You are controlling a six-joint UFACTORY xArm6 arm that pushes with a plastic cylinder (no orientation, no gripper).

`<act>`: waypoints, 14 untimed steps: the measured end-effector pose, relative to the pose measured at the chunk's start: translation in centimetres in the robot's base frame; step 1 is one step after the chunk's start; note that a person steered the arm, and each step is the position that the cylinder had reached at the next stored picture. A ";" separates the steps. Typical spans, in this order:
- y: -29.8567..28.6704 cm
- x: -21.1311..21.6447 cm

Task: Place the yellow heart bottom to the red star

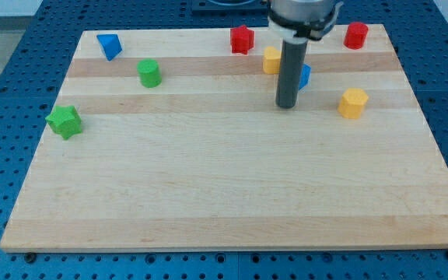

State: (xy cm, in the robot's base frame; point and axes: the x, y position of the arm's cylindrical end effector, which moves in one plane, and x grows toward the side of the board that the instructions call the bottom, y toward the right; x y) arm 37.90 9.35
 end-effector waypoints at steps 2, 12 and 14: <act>7.5 0.5; -10.0 -6.5; -4.1 -9.3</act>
State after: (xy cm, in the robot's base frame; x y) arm 28.62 5.26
